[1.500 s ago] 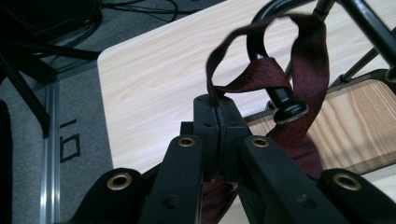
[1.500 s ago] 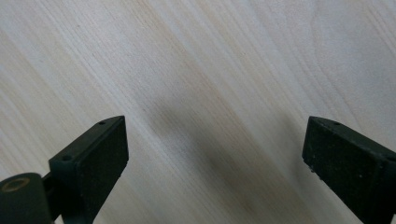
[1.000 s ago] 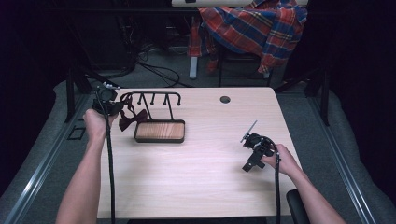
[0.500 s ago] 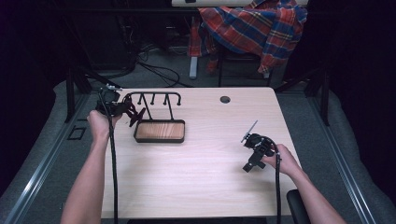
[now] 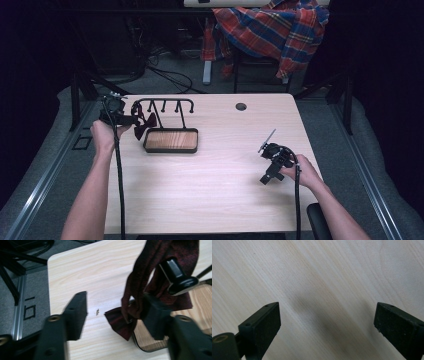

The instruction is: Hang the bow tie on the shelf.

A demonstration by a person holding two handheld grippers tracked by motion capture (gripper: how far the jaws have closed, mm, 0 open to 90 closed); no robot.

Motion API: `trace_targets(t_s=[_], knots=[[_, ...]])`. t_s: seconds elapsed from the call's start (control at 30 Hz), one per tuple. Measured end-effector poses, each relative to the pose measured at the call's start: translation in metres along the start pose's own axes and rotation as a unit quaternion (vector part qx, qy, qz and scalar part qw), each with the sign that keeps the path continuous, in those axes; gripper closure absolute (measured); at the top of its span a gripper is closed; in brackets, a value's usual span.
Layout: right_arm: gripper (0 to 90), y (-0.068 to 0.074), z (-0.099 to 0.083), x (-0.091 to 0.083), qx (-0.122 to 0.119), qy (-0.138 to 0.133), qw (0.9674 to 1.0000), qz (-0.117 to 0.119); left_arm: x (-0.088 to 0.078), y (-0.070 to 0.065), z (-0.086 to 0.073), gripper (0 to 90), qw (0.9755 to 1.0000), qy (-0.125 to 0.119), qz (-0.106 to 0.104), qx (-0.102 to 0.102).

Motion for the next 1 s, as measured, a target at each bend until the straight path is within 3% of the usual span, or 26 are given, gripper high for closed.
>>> trace_targets(t_s=[0.17,0.43,0.77,1.0], knots=[[6.9,0.0,0.0,0.0,0.001,0.0,1.0,0.001,-0.006,0.0,0.0,25.4,1.0,-0.007,-0.001,-0.003],[6.9,0.0,0.0,-0.001,0.0,-0.002,1.0,0.002,-0.017,-0.003,-0.006,9.2,0.9996,0.01,-0.022,-0.017],[6.8,0.0,0.0,-0.001,-0.001,-0.001,1.0,0.003,-0.04,-0.005,-0.018,0.8,0.9996,0.016,-0.018,-0.015],[6.7,0.001,0.0,-0.001,-0.001,-0.002,1.0,0.003,-0.053,-0.009,-0.032,0.1,0.9997,0.017,-0.008,-0.013]])
Point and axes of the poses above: each handheld gripper's, and its own axes: x roughly forward along the jaws, z roughly out of its top, y roughly to its left, the point moved 3 cm from there along x, roughly forward along the jaws, and after that the axes turned 8 degrees about -z, right-handed, at the moved point
